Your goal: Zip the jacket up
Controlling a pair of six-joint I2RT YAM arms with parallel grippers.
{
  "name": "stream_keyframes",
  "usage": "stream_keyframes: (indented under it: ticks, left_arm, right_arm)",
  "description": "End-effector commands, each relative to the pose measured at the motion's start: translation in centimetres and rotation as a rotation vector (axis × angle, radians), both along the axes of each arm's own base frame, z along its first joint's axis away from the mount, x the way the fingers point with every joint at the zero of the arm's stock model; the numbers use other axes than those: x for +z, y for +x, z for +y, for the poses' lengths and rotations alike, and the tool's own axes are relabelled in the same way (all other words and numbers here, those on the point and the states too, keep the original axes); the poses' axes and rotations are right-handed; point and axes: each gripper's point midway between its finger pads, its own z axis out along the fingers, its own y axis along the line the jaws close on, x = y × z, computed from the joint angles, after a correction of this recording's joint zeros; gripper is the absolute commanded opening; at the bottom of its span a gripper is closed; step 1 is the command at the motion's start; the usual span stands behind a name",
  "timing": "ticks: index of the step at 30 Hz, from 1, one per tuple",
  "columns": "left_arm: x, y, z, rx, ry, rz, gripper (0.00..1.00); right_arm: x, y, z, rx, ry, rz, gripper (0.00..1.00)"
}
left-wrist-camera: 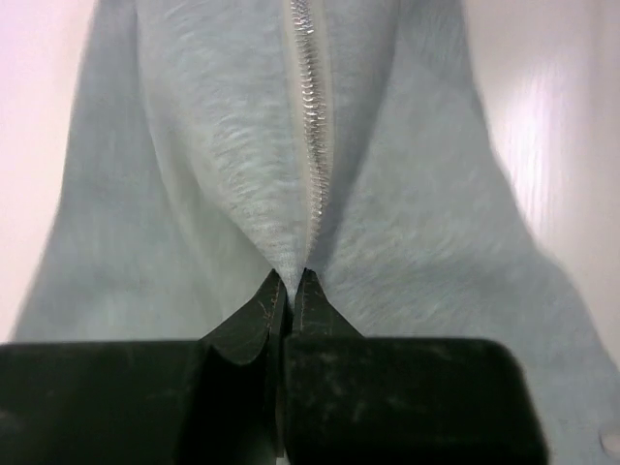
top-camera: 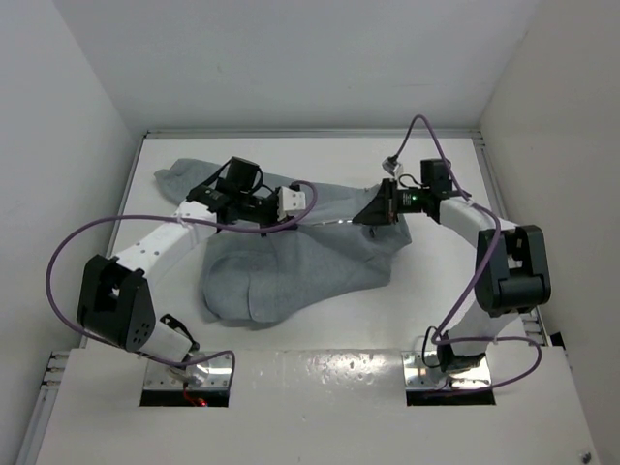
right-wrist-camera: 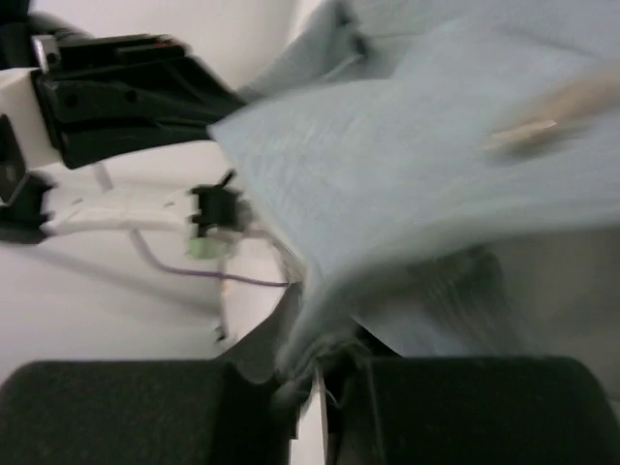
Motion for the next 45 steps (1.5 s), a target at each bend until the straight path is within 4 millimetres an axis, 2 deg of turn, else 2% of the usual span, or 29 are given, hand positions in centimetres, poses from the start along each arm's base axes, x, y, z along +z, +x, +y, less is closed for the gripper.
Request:
stream_keyframes:
  ticks: [1, 5, 9, 12, 13, 14, 16, 17, 19, 20, 22, 23, 24, 25, 27, 28, 29, 31, 32, 35, 36, 37, 38, 39, 40, 41, 42, 43, 45]
  left_arm:
    - [-2.0, 1.0, 8.0, 0.207, 0.164, 0.056, 0.00]
    - [-1.6, 1.1, 9.4, 0.231, 0.170, 0.049, 0.00]
    - [-1.4, 1.1, 10.5, 0.258, 0.179, 0.040, 0.00]
    - [-1.1, 0.9, 10.7, 0.248, 0.174, 0.016, 0.00]
    - [-1.1, 0.6, 10.6, 0.240, 0.169, 0.027, 0.00]
    - [-1.1, 0.5, 10.3, 0.226, 0.172, 0.019, 0.04]
    - [-1.2, -0.3, 9.7, 0.189, 0.157, 0.040, 0.21]
    - [-1.0, -0.4, 9.2, 0.171, 0.148, 0.048, 0.25]
    - [-0.8, -0.5, 8.7, 0.145, 0.129, 0.057, 0.37]
    - [-0.7, -0.5, 8.5, 0.139, 0.122, 0.067, 0.42]
    - [0.0, -0.5, 8.0, 0.122, 0.094, 0.060, 0.53]
    - [0.7, -0.3, 7.7, 0.111, 0.076, 0.049, 0.57]
    - [1.0, -0.4, 7.3, 0.110, 0.070, 0.050, 0.58]
    - [1.9, 0.0, 6.9, 0.107, 0.059, 0.026, 0.65]
    - [2.8, 0.1, 5.3, 0.112, 0.039, 0.023, 0.67]
    - [3.2, 0.6, 4.7, 0.117, 0.051, -0.013, 0.67]
    - [3.1, 0.1, 2.8, 0.075, 0.066, -0.017, 0.67]
    - [2.3, 0.5, 1.3, 0.083, 0.121, -0.045, 0.67]
    - [2.3, -0.2, -0.5, 0.039, 0.131, -0.063, 0.67]
    - [0.9, -0.7, -3.7, 0.013, 0.151, -0.068, 0.64]
    - [0.6, -1.0, -4.3, 0.010, 0.152, -0.073, 0.64]
    - [0.2, -0.2, -4.9, 0.032, 0.166, -0.121, 0.64]
    - [-0.3, -0.1, -5.2, 0.037, 0.176, -0.144, 0.64]
    - [-2.2, -1.0, -5.5, 0.019, 0.210, -0.158, 0.64]
    - [-2.0, 0.5, -5.9, 0.055, 0.207, -0.254, 0.64]
    - [-2.1, 0.7, -5.9, 0.068, 0.210, -0.298, 0.64]
    - [-3.7, 0.0, -5.7, 0.060, 0.235, -0.321, 0.64]
    - [-3.2, 1.0, -6.0, 0.078, 0.230, -0.400, 0.64]
    - [-4.4, 0.7, -6.0, 0.052, 0.253, -0.426, 0.64]
  right_arm:
    - [-1.8, 4.6, -6.3, -0.208, -0.091, -0.030, 0.00]
    - [-2.1, 5.5, -7.5, -0.232, -0.109, -0.042, 0.00]
    - [-2.9, 6.6, -9.7, -0.290, -0.142, -0.044, 0.00]
    - [-2.2, 7.4, -10.0, -0.274, -0.125, -0.086, 0.01]
    - [-1.5, 7.5, -9.5, -0.250, -0.120, -0.124, 0.08]
    - [-0.3, 7.1, -8.8, -0.204, -0.077, -0.151, 0.24]
    - [0.9, 6.0, -6.1, -0.102, -0.066, -0.216, 0.36]
    - [1.3, 5.3, -4.5, -0.053, -0.064, -0.244, 0.39]
    - [2.0, 3.8, -2.0, 0.045, -0.061, -0.358, 0.41]
    - [1.5, 2.4, -0.7, 0.104, -0.062, -0.412, 0.42]
    - [1.8, 1.2, 1.3, 0.167, -0.067, -0.506, 0.44]
    - [1.1, 0.8, 2.1, 0.187, -0.066, -0.535, 0.46]
    - [0.8, 0.6, 2.7, 0.199, -0.068, -0.539, 0.48]
    - [0.5, 0.6, 3.0, 0.198, -0.070, -0.521, 0.49]
    - [0.1, 1.1, 3.3, 0.193, -0.075, -0.500, 0.49]
    - [0.0, 1.5, 3.2, 0.181, -0.082, -0.486, 0.49]
    - [-0.3, 1.9, 3.0, 0.158, -0.103, -0.471, 0.49]
    - [-0.4, 3.3, 1.9, 0.085, -0.138, -0.474, 0.49]
    - [0.0, 3.7, 1.2, 0.040, -0.146, -0.446, 0.49]
    - [0.3, 5.6, -1.7, -0.120, -0.178, -0.350, 0.49]
    - [-0.3, 5.6, -2.5, -0.184, -0.201, -0.291, 0.49]
    - [0.0, 6.6, -4.3, -0.244, -0.206, -0.307, 0.50]
    - [0.9, 6.0, -4.3, -0.256, -0.206, -0.323, 0.50]
    - [0.6, 6.0, -4.8, -0.277, -0.238, -0.318, 0.52]
    - [0.1, 6.1, -6.7, -0.327, -0.264, -0.270, 0.52]
    - [0.6, 5.8, -6.9, -0.324, -0.276, -0.297, 0.52]
    - [0.7, 5.6, -7.2, -0.327, -0.280, -0.301, 0.52]
    - [0.2, 5.2, -7.8, -0.344, -0.285, -0.280, 0.52]
    - [0.6, 4.6, -8.3, -0.353, -0.283, -0.284, 0.52]
